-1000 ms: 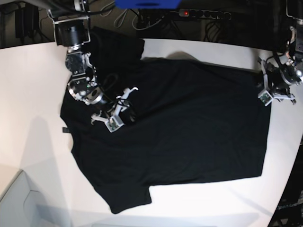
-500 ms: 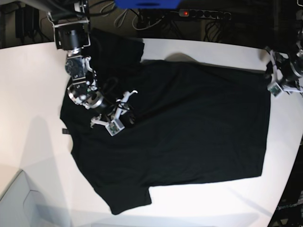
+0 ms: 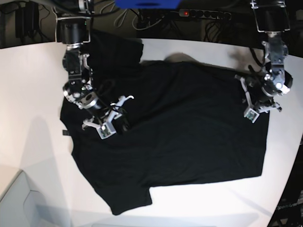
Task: Layout the t-shirt on the table in an organized manner, then fold the t-shirt properly
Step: 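Regrasp the shirt side edge with the left gripper near the sleeve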
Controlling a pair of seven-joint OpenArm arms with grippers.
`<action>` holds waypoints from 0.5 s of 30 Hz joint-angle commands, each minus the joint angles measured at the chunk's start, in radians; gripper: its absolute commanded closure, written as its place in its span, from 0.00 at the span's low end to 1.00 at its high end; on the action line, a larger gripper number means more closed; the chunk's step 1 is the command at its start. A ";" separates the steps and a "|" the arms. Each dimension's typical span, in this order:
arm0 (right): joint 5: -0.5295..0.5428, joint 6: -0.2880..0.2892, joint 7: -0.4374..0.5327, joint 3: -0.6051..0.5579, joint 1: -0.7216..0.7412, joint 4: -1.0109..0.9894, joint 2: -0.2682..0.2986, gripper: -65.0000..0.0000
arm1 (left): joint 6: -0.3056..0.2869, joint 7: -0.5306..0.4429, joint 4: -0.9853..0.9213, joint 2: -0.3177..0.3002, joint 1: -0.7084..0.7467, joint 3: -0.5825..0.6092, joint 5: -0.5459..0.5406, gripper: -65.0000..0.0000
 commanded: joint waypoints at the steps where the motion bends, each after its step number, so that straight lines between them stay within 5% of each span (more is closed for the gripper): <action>1: 0.015 -0.003 0.029 0.005 0.019 0.002 0.024 0.68 | 0.007 0.006 -0.025 -0.009 -0.022 -0.005 0.031 0.63; 7: 0.015 -0.003 0.030 0.042 0.009 -0.075 0.085 0.68 | 0.007 -0.121 -0.203 -0.034 -0.092 -0.004 0.039 0.63; 15: 0.015 -0.003 0.035 0.173 -0.038 -0.086 0.088 0.68 | 0.007 -0.135 -0.335 -0.037 -0.220 -0.004 0.039 0.63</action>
